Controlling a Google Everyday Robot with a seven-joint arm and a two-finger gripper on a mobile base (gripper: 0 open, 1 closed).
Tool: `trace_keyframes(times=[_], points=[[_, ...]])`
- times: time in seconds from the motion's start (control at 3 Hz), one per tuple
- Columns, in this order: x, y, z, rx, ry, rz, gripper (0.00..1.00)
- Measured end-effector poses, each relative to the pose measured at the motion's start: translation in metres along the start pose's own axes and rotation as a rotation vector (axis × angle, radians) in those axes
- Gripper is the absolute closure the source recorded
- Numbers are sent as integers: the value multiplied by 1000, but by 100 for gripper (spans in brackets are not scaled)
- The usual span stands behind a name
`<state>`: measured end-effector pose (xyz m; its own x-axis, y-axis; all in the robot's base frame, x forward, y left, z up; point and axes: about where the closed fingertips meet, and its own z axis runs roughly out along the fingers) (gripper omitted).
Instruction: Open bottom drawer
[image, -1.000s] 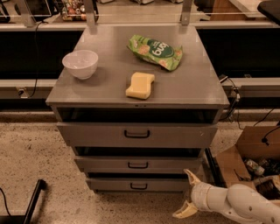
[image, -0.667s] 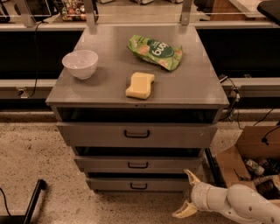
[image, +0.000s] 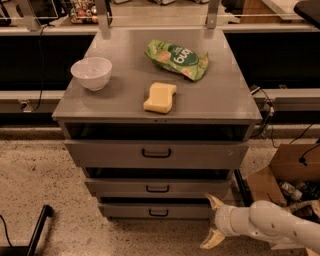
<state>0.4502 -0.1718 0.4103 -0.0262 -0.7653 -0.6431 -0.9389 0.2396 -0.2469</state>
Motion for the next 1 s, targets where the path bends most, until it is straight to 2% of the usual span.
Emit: trace_keyframes(times=[0.33, 0.67, 1.0], points=[[25, -5, 17, -61, 60, -112, 0], [41, -4, 23, -115, 123, -233, 0], [42, -3, 24, -123, 130, -247, 0]])
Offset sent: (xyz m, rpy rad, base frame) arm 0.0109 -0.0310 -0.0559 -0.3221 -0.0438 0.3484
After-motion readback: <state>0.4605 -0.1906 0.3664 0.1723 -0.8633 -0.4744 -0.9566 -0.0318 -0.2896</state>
